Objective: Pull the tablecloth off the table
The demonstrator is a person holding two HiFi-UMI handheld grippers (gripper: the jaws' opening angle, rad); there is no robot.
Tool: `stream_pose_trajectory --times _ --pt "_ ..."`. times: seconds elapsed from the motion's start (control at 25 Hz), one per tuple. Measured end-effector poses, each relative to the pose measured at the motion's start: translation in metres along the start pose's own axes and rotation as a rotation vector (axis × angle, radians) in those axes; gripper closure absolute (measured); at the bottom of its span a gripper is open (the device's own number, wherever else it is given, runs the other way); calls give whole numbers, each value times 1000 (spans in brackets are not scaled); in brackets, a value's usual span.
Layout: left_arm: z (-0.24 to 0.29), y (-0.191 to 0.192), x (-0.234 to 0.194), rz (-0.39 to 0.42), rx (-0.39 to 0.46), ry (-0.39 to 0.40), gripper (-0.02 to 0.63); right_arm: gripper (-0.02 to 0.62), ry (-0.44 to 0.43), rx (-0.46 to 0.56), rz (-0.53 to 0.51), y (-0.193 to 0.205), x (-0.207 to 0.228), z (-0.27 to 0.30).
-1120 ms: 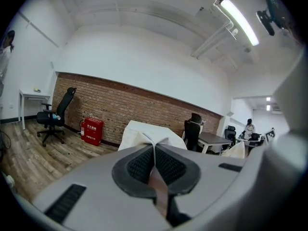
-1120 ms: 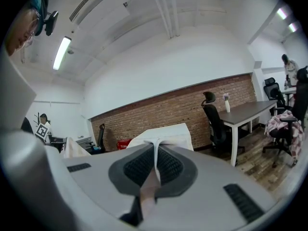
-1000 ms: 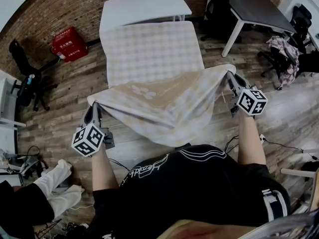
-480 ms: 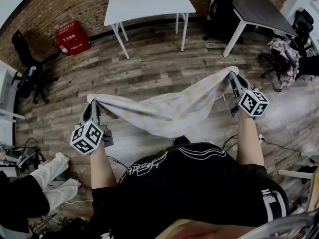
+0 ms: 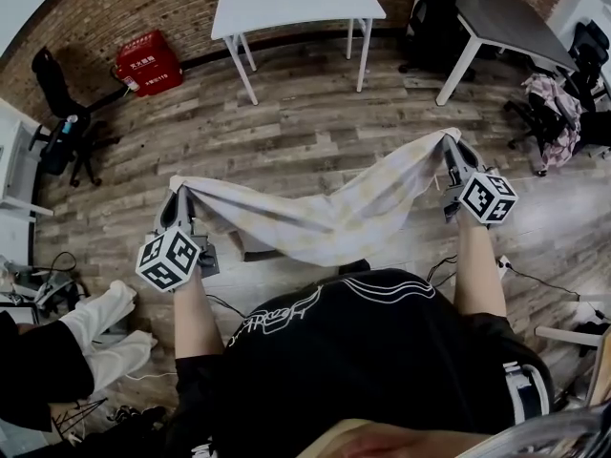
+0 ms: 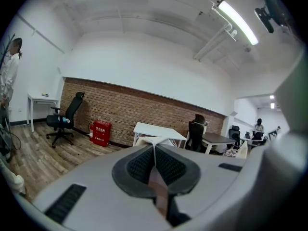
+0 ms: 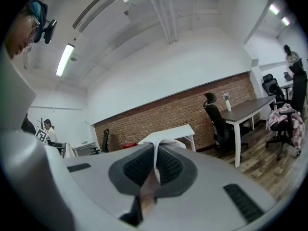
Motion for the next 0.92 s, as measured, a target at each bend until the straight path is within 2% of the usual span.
stream_pose_trajectory --times 0.2,0.92 --pt "-9 2 -5 2 -5 -3 600 597 0 5 28 4 -4 -2" --pt "-24 5 -34 -20 10 -18 600 597 -29 -35 1 9 -32 6"
Point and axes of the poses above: the fingertips, and each gripper's own axes: z forward along the fingers, x to its right, y out of its underside, the point moved 9 cm from there along -z, backward along the fingers, and after that the axes turned 12 degrees about -y, right-handed, at the moved point
